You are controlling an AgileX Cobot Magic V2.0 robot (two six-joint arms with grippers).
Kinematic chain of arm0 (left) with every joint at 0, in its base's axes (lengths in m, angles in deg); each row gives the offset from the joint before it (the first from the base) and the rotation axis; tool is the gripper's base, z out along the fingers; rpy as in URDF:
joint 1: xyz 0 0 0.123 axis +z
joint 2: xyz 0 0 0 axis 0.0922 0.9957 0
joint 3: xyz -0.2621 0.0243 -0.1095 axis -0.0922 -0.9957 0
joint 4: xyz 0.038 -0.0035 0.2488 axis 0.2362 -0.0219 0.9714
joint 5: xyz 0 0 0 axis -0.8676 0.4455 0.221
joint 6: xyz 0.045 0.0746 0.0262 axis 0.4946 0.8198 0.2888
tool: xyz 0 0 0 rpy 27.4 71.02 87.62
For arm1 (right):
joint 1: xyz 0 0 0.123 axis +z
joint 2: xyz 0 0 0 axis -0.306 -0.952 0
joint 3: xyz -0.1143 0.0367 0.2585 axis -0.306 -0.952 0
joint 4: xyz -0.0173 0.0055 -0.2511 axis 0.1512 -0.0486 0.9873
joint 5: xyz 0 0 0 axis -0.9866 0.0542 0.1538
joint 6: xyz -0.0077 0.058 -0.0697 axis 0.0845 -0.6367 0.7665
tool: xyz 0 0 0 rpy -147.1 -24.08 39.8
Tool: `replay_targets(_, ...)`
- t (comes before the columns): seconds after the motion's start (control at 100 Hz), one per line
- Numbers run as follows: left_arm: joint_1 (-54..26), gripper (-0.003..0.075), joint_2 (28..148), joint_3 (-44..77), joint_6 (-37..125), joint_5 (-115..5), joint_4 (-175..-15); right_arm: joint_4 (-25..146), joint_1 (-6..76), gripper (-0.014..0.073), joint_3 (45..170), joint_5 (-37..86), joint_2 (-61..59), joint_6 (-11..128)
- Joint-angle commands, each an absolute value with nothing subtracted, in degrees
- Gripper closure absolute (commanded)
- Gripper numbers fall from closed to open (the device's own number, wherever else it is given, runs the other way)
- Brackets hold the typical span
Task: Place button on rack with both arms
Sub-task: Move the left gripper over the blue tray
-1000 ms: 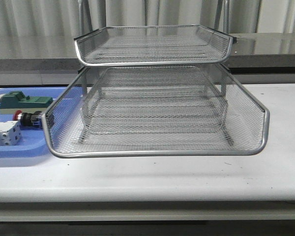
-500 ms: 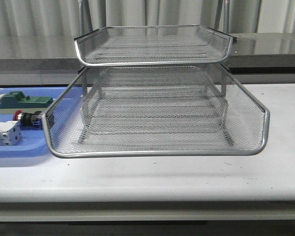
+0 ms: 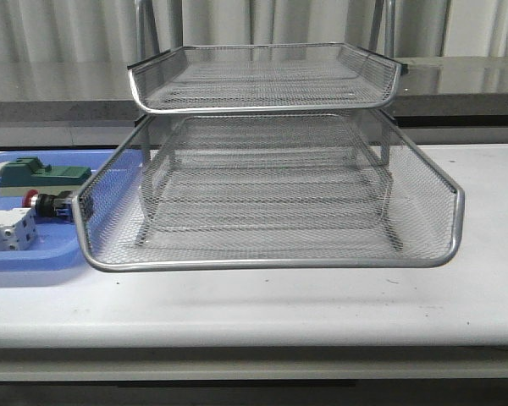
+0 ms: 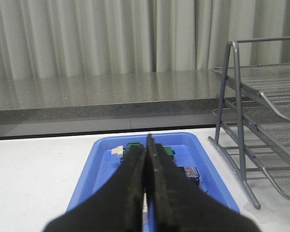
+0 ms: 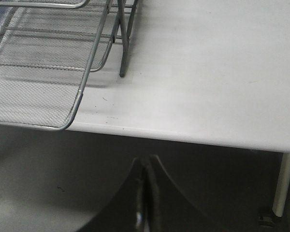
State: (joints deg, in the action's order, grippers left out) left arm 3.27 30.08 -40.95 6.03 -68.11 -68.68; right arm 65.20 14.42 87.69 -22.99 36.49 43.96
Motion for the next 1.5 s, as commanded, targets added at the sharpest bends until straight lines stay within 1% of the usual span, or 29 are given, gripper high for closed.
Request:
replay_targets(0.0, 3.31, 0.074, 28.22, -43.72, 5.42, -72.67, -68.68, 65.2, 14.09, 0.0663, 89.5, -19.65, 35.91, 43.94)
replay_targets(0.7, 3.31, 0.074, 28.22, -43.72, 5.42, -73.04, -68.68, 65.2, 14.09, 0.0663, 89.5, -19.65, 35.91, 43.94)
replay_targets(0.92, 3.31, 0.074, 28.22, -43.2, 5.42, -77.87, -68.98, 65.2, 14.09, 0.0663, 89.5, -19.65, 35.91, 43.94)
replay_targets(1.01, 3.35, 0.074, 28.22, -41.71, 5.42, -77.35, -73.03, 65.2, 14.09, 0.0663, 89.5, -19.65, 35.91, 43.94)
replay_targets(1.1, 3.44, 0.074, 28.93, -38.52, 5.42, -75.12, -78.13, 65.2, 14.09, 0.0663, 89.5, -19.65, 35.91, 43.94)
replay_targets(1.23, 3.44, 0.074, 32.93, -32.09, 5.42, -69.3, -78.66, 65.2, 14.09, 0.0663, 89.5, -19.65, 35.91, 43.94)
replay_targets(1.35, 3.44, 0.074, 40.7, -23.39, 5.42, -60.56, -78.66, 65.2, 14.09, 0.0663, 89.5, -19.65, 35.91, 43.94)
replay_targets(1.49, 3.44, 0.074, 52.59, -12.63, 5.42, -52.62, -78.54, 65.2, 14.09, 0.0663, 89.5, -19.65, 35.91, 43.94)
